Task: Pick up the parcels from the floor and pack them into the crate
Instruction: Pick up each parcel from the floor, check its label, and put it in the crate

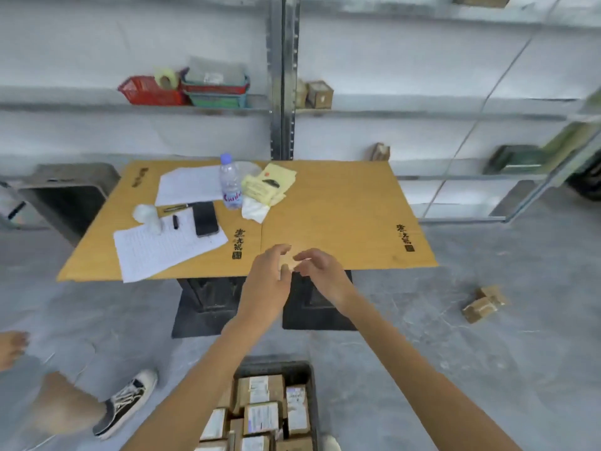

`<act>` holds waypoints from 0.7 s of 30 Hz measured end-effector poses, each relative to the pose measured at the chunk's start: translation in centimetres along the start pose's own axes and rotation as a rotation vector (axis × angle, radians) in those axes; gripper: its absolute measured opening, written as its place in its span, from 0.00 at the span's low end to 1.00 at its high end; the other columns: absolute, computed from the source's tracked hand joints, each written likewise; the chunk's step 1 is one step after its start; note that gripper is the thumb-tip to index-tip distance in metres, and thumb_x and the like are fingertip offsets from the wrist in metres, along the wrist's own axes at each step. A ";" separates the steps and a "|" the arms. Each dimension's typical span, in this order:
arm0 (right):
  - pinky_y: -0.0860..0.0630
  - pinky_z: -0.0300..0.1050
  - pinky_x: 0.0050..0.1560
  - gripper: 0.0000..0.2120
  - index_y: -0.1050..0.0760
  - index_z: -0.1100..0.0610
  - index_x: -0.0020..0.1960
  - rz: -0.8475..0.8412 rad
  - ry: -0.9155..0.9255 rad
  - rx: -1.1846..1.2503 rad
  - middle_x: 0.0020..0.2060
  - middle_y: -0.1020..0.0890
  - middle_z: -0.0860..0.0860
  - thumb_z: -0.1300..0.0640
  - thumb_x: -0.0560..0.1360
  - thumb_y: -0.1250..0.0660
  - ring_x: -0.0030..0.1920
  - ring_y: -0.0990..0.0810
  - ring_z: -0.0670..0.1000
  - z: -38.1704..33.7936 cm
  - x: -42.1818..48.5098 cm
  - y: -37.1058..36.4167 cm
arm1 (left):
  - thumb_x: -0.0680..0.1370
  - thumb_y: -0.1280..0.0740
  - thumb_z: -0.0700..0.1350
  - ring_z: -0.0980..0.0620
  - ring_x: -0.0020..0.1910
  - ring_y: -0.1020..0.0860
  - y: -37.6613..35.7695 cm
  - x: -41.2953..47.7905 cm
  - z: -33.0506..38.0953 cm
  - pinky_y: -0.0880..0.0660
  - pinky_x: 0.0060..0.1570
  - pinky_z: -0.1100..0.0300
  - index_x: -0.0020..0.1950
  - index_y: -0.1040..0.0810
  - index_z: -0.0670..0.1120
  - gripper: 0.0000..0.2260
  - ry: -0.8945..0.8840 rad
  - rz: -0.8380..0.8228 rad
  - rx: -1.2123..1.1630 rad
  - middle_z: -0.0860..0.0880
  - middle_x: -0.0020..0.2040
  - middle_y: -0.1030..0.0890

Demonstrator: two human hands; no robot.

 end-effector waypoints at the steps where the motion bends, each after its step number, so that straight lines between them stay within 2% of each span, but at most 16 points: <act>1: 0.27 0.40 0.52 0.12 0.23 0.59 0.57 0.026 0.042 -0.005 0.49 0.17 0.57 0.63 0.79 0.43 0.50 0.21 0.50 -2.4 -1.2 1.6 | 0.81 0.42 0.43 0.55 0.67 0.32 1.3 0.1 2.7 0.35 0.61 0.62 0.69 0.33 0.50 0.16 -0.061 0.018 0.003 0.54 0.66 0.27; 4: 0.27 0.45 0.56 0.12 0.23 0.55 0.56 0.157 0.144 -0.020 0.48 0.17 0.53 0.62 0.79 0.43 0.52 0.21 0.50 -7.4 -5.7 6.7 | 0.80 0.42 0.43 0.56 0.67 0.33 3.8 -0.1 9.7 0.37 0.61 0.65 0.69 0.33 0.51 0.17 -0.213 0.061 0.005 0.55 0.66 0.28; 7: 0.27 0.43 0.56 0.12 0.23 0.54 0.57 0.280 0.183 0.013 0.48 0.17 0.52 0.61 0.80 0.43 0.52 0.21 0.48 -9.3 -9.9 11.4 | 0.80 0.41 0.44 0.58 0.67 0.33 3.7 -0.7 15.4 0.39 0.59 0.67 0.69 0.33 0.52 0.17 -0.309 0.072 -0.020 0.56 0.66 0.28; 9: 0.27 0.42 0.56 0.12 0.23 0.53 0.57 0.292 0.170 0.072 0.50 0.17 0.52 0.60 0.80 0.44 0.52 0.22 0.46 -9.2 -12.1 14.0 | 0.80 0.41 0.45 0.59 0.67 0.33 2.2 -1.2 19.0 0.39 0.58 0.69 0.69 0.34 0.53 0.17 -0.382 0.025 -0.020 0.57 0.66 0.28; 13: 0.26 0.47 0.58 0.12 0.23 0.53 0.56 0.353 0.134 0.164 0.51 0.17 0.52 0.58 0.81 0.44 0.55 0.21 0.49 -7.1 -16.5 19.5 | 0.81 0.42 0.45 0.61 0.66 0.34 -1.5 -2.9 25.0 0.40 0.57 0.72 0.69 0.35 0.54 0.16 -0.479 -0.053 -0.054 0.57 0.66 0.30; 17: 0.26 0.45 0.56 0.11 0.22 0.53 0.54 0.475 0.099 0.217 0.48 0.17 0.51 0.59 0.81 0.43 0.53 0.21 0.49 -3.4 -20.3 27.1 | 0.81 0.43 0.46 0.67 0.60 0.35 -6.2 -3.5 29.8 0.41 0.48 0.83 0.69 0.35 0.55 0.17 -0.520 -0.121 -0.092 0.58 0.66 0.31; 21: 0.27 0.42 0.49 0.10 0.23 0.51 0.51 0.568 0.035 0.245 0.46 0.17 0.50 0.59 0.81 0.43 0.50 0.21 0.50 2.5 -24.1 37.3 | 0.81 0.42 0.46 0.63 0.65 0.36 -13.1 -4.0 36.0 0.39 0.52 0.82 0.69 0.35 0.53 0.17 -0.562 -0.199 -0.122 0.58 0.66 0.32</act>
Point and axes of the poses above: each hand's wrist, its own x-axis towards the middle knuckle, its own y-axis out of the back of the hand, z = x × y, the point moved 9 cm from there along x, towards the middle knuckle
